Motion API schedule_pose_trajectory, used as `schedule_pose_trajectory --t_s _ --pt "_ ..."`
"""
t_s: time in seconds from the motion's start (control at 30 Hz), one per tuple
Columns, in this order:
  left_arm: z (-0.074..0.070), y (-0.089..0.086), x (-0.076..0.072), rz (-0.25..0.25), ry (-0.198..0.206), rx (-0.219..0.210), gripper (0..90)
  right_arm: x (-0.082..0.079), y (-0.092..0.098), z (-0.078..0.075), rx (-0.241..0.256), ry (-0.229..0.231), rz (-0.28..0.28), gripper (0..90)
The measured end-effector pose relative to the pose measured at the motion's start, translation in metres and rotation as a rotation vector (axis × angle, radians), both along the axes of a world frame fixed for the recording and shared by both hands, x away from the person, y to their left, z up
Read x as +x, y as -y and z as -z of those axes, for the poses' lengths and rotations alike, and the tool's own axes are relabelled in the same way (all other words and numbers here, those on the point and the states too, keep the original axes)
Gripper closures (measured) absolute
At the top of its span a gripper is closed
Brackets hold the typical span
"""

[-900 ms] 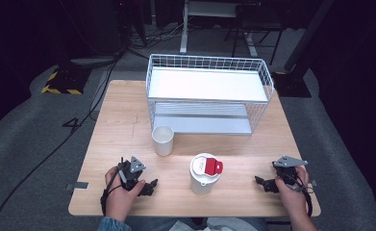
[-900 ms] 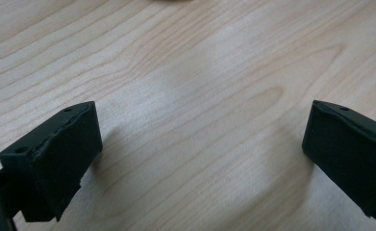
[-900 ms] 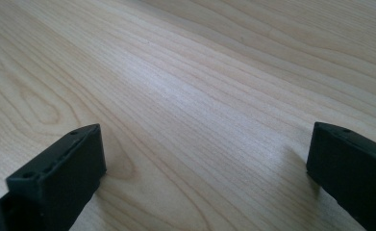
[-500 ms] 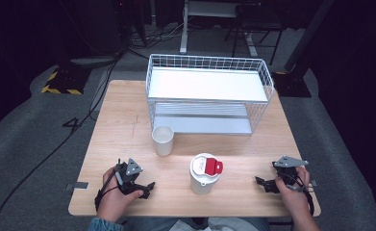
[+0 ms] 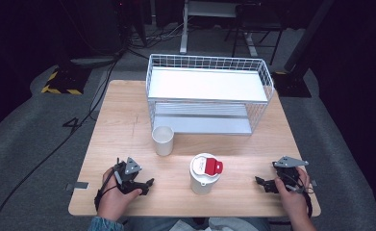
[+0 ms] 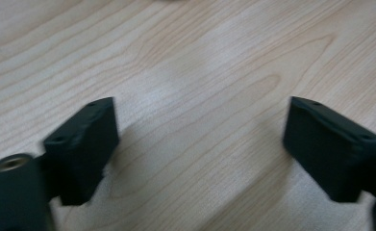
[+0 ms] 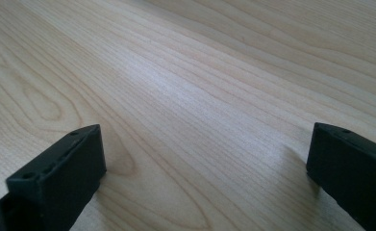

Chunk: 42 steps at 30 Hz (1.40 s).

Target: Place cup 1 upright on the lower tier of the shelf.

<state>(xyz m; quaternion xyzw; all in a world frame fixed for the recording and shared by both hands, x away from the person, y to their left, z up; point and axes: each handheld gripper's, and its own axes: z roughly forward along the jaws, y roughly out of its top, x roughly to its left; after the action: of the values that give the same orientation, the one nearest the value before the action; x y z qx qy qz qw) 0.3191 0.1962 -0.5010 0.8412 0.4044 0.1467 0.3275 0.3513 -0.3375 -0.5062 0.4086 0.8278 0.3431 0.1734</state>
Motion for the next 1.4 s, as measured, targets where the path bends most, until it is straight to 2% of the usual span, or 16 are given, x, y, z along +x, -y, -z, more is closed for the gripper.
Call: schedule_pose_trajectory --t_s 0.03,0.2,0.23,0.53,0.6,0.63,0.67,0.73,0.8,0.83,0.87,0.9,1.03,1.27,1.3,1.4 --pt "-0.002 -0.001 0.000 0.008 -0.015 0.012 16.3 0.000 0.000 0.000 0.000 0.000 0.000 0.1" --pt "-0.006 0.000 0.002 0.016 -0.003 0.019 16.5 0.001 0.000 0.000 -0.001 -0.001 -0.012 0.1" --pt "-0.011 0.000 0.004 0.016 0.019 0.015 16.7 0.001 0.000 0.000 -0.002 0.001 -0.014 0.1" --pt "-0.028 0.002 0.009 0.031 0.065 -0.020 20.2 0.001 0.000 0.000 -0.001 0.000 -0.015 0.1" --pt "-0.030 0.003 0.010 0.026 0.071 -0.035 20.5 0.001 0.000 0.000 0.001 -0.002 -0.016 0.1" --pt "-0.032 0.004 0.012 0.016 0.088 -0.056 20.8 0.000 0.000 0.000 -0.001 -0.001 -0.014 0.1" --pt "-0.032 0.004 0.012 0.016 0.088 -0.056 21.0 0.000 0.000 0.000 -0.001 -0.001 -0.014 0.1" --pt "-0.034 0.005 0.014 0.023 0.123 -0.084 22.3 0.001 0.000 0.000 -0.001 0.000 -0.015 0.1" --pt "-0.035 0.006 0.014 0.022 0.123 -0.095 22.7 0.001 0.000 0.000 0.000 0.000 -0.016 0.1" --pt "-0.037 0.008 0.016 0.019 0.150 -0.108 22.5 0.001 0.000 0.000 -0.001 -0.001 -0.015 0.1" --pt "-0.037 0.008 0.016 0.019 0.150 -0.108 22.5 0.001 0.000 0.000 -0.001 -0.001 -0.015 0.1" --pt "-0.039 0.010 0.017 0.015 0.168 -0.132 22.5 0.001 0.000 0.000 -0.001 -0.001 -0.014 0.1" --pt "-0.044 0.015 0.023 0.004 0.213 -0.161 22.9 0.001 0.000 0.000 0.000 -0.002 -0.016 0.1" --pt "-0.044 0.022 0.033 -0.023 0.245 -0.204 23.4 0.001 0.000 0.000 0.000 -0.001 -0.016 0.1" --pt "-0.043 0.024 0.036 -0.040 0.253 -0.224 23.3 0.001 0.000 0.000 -0.001 -0.001 -0.015 0.1" --pt "-0.040 0.026 0.041 -0.060 0.256 -0.239 23.4 0.001 0.000 0.000 -0.002 0.000 -0.015 0.1"
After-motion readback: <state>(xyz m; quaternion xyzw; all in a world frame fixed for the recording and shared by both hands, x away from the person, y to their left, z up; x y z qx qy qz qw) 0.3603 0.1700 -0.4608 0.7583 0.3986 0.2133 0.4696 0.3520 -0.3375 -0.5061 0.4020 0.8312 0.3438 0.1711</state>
